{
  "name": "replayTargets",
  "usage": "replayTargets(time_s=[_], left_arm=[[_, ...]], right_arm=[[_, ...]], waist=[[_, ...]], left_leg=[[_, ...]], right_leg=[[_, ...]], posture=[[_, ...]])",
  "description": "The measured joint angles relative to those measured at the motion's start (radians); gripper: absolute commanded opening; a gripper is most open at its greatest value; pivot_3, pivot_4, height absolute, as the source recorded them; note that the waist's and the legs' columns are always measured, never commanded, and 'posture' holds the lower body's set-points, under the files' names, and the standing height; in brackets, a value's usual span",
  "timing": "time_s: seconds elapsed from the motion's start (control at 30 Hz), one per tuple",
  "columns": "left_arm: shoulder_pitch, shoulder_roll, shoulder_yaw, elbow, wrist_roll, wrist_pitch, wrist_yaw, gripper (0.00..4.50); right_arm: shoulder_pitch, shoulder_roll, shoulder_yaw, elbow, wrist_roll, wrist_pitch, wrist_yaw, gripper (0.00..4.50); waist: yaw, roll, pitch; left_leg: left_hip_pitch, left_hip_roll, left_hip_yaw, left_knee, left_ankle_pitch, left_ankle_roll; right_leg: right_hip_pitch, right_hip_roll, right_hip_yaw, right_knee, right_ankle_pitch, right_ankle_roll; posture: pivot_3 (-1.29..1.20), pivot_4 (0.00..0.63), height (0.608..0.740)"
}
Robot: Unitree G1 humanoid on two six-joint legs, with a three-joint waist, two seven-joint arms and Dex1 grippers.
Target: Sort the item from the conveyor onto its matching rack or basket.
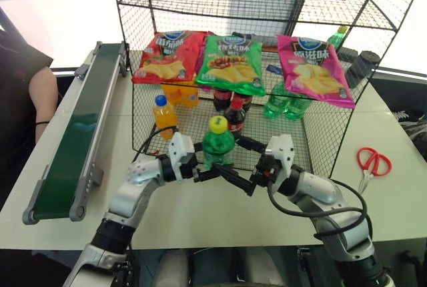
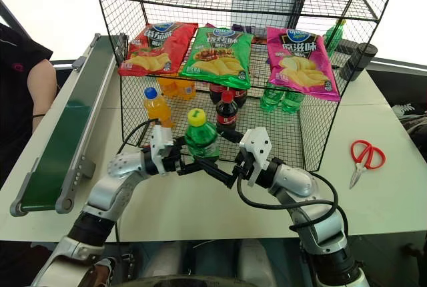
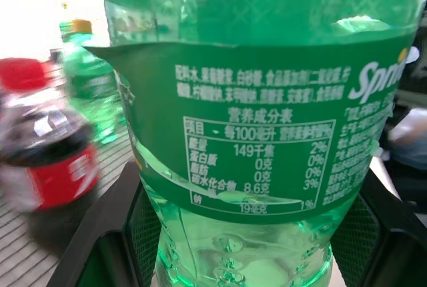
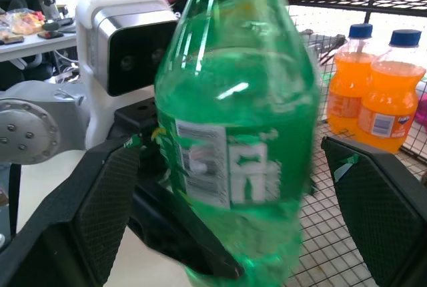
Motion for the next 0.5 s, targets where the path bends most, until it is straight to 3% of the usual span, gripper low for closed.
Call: replayTargets(time_s=[0.3, 0.4, 0.47, 0.5], left_arm=[[-0.020, -0.008, -0.028, 0.023, 0.022, -0.022, -0.064, 2.77], [-0.020, -0.010, -0.028, 0.027, 0.028, -0.028, -0.066, 2.77], [-0.020, -0.013, -0.028, 0.029, 0.029, -0.028, -0.067, 2.77], [-0.020, -0.013, -0.029, 0.031, 0.029, -0.028, -0.067, 3.27]], right_arm=[[0.012, -0.001, -0.002, -0.007, 0.012, 0.030, -0.020, 4.50], [0.013, -0.001, 0.000, -0.007, 0.027, 0.037, -0.015, 3.27], [0.013, -0.003, -0.002, -0.007, 0.028, 0.038, -0.014, 3.02], [0.013, -0.003, -0.002, -0.007, 0.028, 0.040, -0.014, 3.02]], waist=[[0.004, 0.000, 0.000], [0.004, 0.000, 0.000], [0.004, 0.000, 0.000], [0.004, 0.000, 0.000]], left_leg=[[0.001, 0.002, -0.001, 0.000, 0.000, 0.000], [0.001, 0.003, -0.001, 0.000, 0.000, 0.000], [0.001, 0.003, -0.001, 0.000, 0.000, 0.000], [0.001, 0.003, -0.001, 0.000, 0.000, 0.000]], right_leg=[[0.000, 0.004, 0.001, 0.001, 0.000, 0.000], [0.000, 0.004, 0.001, 0.001, 0.000, 0.000], [0.000, 0.004, 0.001, 0.001, 0.000, 0.000], [0.000, 0.004, 0.001, 0.001, 0.000, 0.000]], posture=[[0.00, 0.150, 0.740], [0.00, 0.150, 0.740], [0.00, 0.150, 0.740], [0.00, 0.150, 0.740]])
